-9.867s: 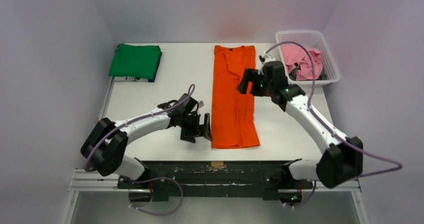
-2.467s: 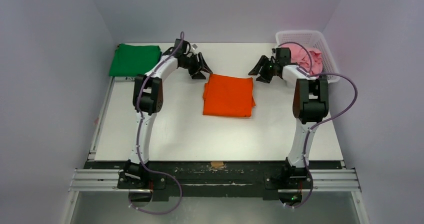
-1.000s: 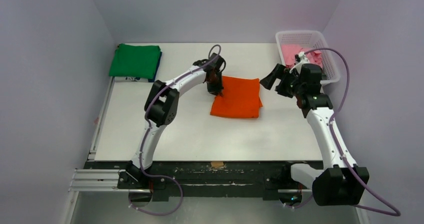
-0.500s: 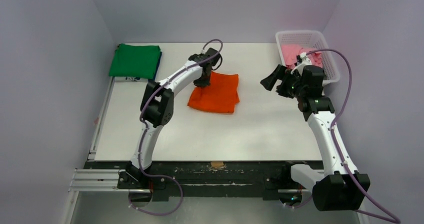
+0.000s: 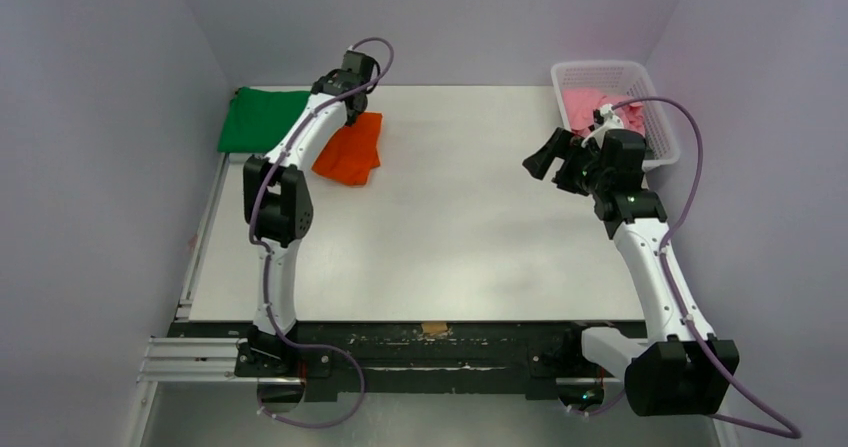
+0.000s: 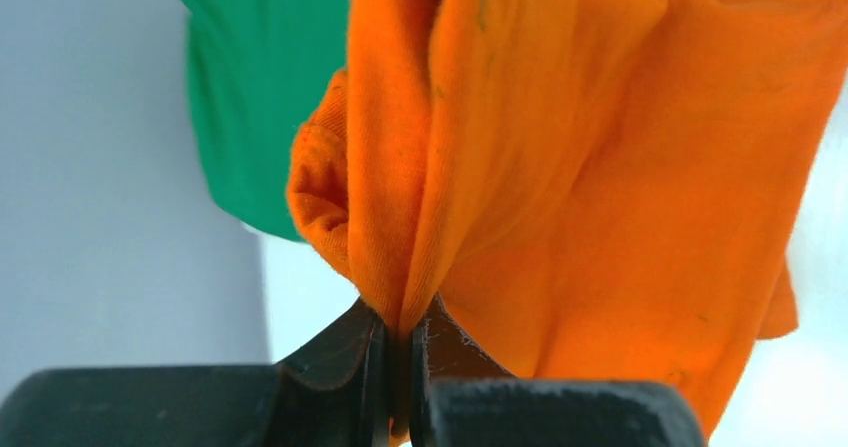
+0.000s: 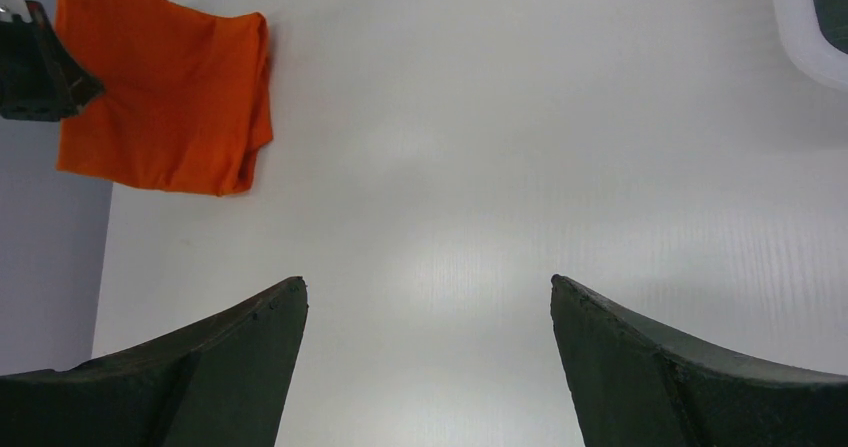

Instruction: Fold and stack the t-shirts

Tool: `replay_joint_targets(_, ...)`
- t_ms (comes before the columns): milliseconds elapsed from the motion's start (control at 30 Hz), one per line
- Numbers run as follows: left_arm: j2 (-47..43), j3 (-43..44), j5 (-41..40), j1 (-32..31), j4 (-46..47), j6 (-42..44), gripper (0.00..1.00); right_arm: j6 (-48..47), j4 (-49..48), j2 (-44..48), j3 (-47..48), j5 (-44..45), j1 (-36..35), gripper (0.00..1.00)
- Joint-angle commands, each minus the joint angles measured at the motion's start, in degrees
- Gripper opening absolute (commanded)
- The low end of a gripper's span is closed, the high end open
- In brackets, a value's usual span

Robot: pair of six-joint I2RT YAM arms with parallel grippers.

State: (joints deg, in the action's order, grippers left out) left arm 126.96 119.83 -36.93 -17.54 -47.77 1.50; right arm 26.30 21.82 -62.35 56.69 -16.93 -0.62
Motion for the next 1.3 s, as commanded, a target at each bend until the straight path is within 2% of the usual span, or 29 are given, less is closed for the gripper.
replay_joint_targets(0,-1.2,7.1,-5.3,2.2,6.0,12.6,0.00,-1.1,-2.0,-0.8,0.2,2.2,0.2,0.90)
replay_joint_targets(300,-1.8,13.6,-2.9,7.7,4.0,13.6,0.00,-1.2,-1.6,-2.4,0.7,4.0,0.2,0.90)
replay_joint_targets(800,-6.3,19.1,10.8,14.5,-4.2,2.2,0.00,-1.2,-1.6,-2.7,0.3,4.8,0.2,0.90)
replay_joint_targets(1100,-9.2,19.7,16.2,16.4,-4.1,0.9,0.00,-1.2,-1.6,-4.1,0.8,5.4,0.2,0.90)
replay_joint_targets(1267,-7.3,21.6,17.8,16.9,-3.3,1.1,0.00,-1.4,-1.3,-3.3,-0.3,6.8,0.2,0.90)
